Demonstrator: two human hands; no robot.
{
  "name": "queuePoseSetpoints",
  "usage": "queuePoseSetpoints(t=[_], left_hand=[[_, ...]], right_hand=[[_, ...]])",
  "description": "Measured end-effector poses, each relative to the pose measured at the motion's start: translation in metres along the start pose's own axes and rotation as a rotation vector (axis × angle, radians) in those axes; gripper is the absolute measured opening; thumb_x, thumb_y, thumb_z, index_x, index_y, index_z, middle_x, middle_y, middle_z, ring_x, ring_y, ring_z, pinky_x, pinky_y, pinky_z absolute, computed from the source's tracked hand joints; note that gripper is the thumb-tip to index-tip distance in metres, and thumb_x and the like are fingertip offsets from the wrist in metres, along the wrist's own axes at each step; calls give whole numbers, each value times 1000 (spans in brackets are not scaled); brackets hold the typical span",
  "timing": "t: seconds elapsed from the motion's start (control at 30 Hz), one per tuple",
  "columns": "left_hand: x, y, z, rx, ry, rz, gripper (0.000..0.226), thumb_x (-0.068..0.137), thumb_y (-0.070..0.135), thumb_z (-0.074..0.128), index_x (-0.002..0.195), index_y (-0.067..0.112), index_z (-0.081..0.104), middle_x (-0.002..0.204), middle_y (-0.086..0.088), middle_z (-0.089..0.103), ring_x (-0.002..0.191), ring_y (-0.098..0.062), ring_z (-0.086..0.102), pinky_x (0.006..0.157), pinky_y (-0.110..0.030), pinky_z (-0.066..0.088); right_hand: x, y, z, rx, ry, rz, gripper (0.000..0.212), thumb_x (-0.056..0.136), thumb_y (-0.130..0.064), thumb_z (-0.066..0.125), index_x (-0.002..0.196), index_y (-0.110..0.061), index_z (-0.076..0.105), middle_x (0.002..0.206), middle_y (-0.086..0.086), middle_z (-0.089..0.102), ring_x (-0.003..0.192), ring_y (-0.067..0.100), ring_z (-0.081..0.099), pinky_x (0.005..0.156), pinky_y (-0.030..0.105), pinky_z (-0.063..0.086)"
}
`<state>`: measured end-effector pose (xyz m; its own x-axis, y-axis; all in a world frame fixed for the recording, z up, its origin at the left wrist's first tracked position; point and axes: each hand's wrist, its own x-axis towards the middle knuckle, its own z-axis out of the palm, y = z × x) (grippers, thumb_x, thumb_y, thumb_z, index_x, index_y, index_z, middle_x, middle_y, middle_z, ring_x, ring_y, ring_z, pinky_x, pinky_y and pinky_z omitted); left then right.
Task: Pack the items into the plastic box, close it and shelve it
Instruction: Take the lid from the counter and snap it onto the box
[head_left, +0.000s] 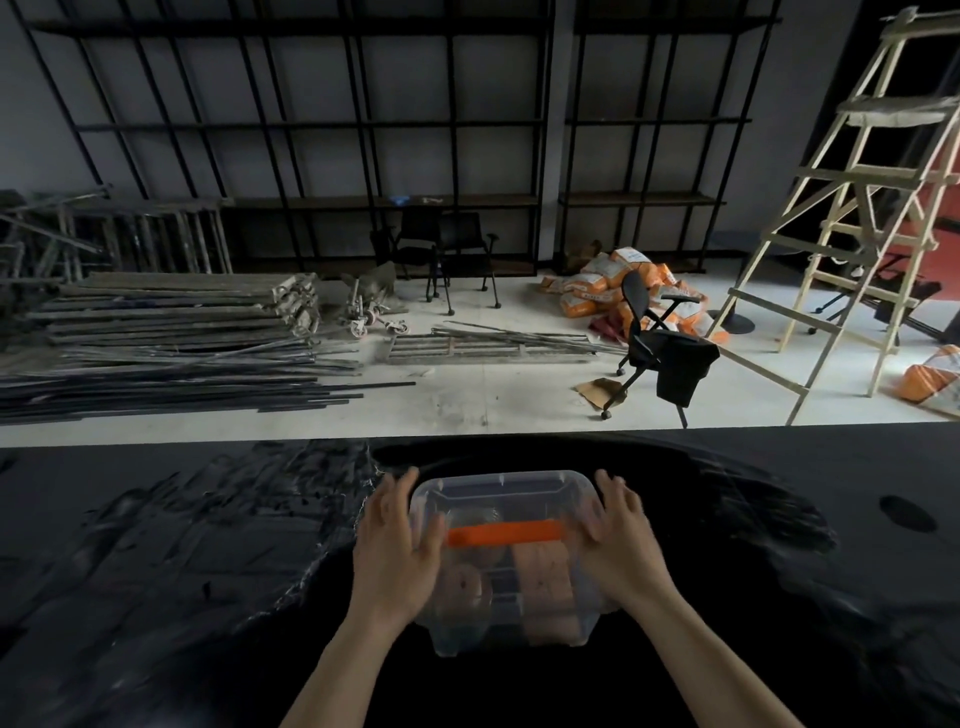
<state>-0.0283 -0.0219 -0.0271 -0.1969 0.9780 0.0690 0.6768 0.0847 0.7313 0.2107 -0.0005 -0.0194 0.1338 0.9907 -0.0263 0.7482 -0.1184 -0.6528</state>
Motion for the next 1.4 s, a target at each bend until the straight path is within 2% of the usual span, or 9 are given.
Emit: queuePoseSetpoints(t=[0.1, 0.17, 0.27, 0.43, 0.7, 0.8, 1.17, 1.33, 1.4], left_hand=[[5, -12, -7, -269, 6, -349, 85, 90, 60, 66, 158, 21, 35, 157, -9, 47, 143, -31, 47, 115, -48, 43], [4, -21, -6, -392, -75, -503, 95, 67, 80, 71, 138, 18, 60, 131, -5, 71, 119, -29, 68, 105, -48, 53], [3, -20, -6, -397, -54, -512, 62, 56, 67, 78, 87, 14, 80, 89, -8, 82, 88, -28, 77, 91, -50, 60], [-3, 3, -17, -264, 75, -442, 24, 78, 40, 85, 67, 21, 75, 72, -2, 75, 74, -20, 71, 74, -39, 55], [-4, 12, -11, -66, 173, -323, 37, 86, 66, 69, 78, 31, 78, 66, 6, 72, 65, -5, 62, 56, -27, 41], [-2, 8, -7, 3, 198, -300, 39, 87, 67, 65, 78, 31, 77, 65, 8, 71, 66, -7, 63, 62, -31, 46], [-3, 9, 0, 160, 255, -175, 33, 97, 53, 62, 71, 34, 61, 67, 10, 71, 66, -13, 64, 67, -30, 43], [-3, 4, -7, 72, 194, -180, 26, 93, 59, 64, 90, 34, 66, 78, 16, 70, 71, -1, 61, 61, -25, 43], [1, -7, -9, -132, 144, -231, 33, 91, 61, 65, 106, 32, 67, 95, 16, 70, 92, -9, 68, 79, -30, 52]], right_hand=[[9, 2, -7, 268, -4, 323, 91, 82, -62, 65, 154, -16, 34, 149, 14, 47, 132, 33, 51, 102, 41, 48], [11, 4, -5, 385, -65, 445, 94, 59, -77, 74, 132, -21, 55, 130, 10, 64, 116, 32, 65, 92, 42, 57], [12, 12, -1, 395, -30, 481, 73, 40, -75, 78, 86, -20, 63, 87, 7, 74, 81, 28, 74, 69, 39, 62], [2, 4, -19, 410, 86, 460, 43, 61, -45, 87, 66, -5, 72, 61, 4, 64, 56, 20, 58, 52, 27, 44], [-6, -8, -13, 279, 237, 320, 23, 80, -33, 80, 69, -13, 77, 67, 4, 73, 57, 16, 62, 55, 31, 51], [-11, -11, -12, 246, 272, 288, 22, 83, -31, 77, 71, -12, 77, 68, 5, 73, 57, 13, 58, 49, 22, 43], [-23, -26, -13, 32, 281, 187, 21, 89, -9, 61, 71, -14, 72, 58, -5, 54, 50, 5, 42, 44, 19, 32], [-22, -22, -16, 120, 245, 191, 11, 93, -29, 63, 82, -27, 67, 68, -10, 57, 58, 0, 43, 53, 21, 38], [-15, -14, -16, 339, 226, 306, 21, 87, -44, 65, 90, -25, 74, 81, -5, 70, 69, 6, 59, 62, 28, 49]])
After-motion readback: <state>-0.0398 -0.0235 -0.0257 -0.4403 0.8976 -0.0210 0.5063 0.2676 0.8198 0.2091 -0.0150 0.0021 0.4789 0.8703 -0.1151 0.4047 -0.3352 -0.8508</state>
